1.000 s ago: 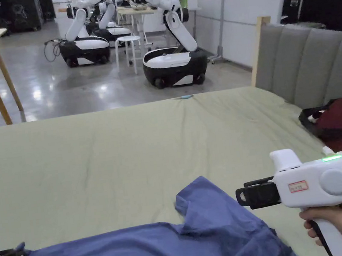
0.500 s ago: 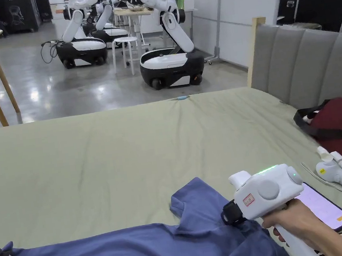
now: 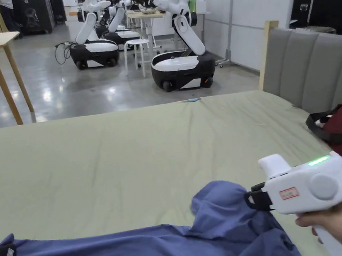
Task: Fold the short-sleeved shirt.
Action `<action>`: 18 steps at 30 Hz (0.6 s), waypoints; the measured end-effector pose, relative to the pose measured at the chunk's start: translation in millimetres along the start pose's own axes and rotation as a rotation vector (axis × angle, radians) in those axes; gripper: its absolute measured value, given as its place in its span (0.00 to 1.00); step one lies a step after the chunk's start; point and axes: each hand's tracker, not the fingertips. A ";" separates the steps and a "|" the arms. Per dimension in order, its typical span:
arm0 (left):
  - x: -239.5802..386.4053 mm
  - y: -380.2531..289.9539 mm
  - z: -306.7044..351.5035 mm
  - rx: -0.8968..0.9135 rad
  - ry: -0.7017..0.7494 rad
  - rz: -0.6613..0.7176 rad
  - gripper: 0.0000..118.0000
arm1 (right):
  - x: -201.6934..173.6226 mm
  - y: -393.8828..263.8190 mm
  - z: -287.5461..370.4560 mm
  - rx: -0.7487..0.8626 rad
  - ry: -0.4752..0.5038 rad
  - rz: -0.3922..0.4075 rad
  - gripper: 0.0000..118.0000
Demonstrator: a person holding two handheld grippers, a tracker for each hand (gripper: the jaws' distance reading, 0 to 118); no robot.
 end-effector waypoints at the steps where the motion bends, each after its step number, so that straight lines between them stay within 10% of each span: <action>1: 2.4 -3.4 15.7 0.019 -0.014 -0.002 0.03 | -5.3 -5.8 20.8 0.040 0.002 0.001 0.00; 18: 3.5 -125.3 124.0 0.023 -0.044 0.081 0.03 | -44.8 -140.2 136.0 0.033 0.062 -0.072 0.00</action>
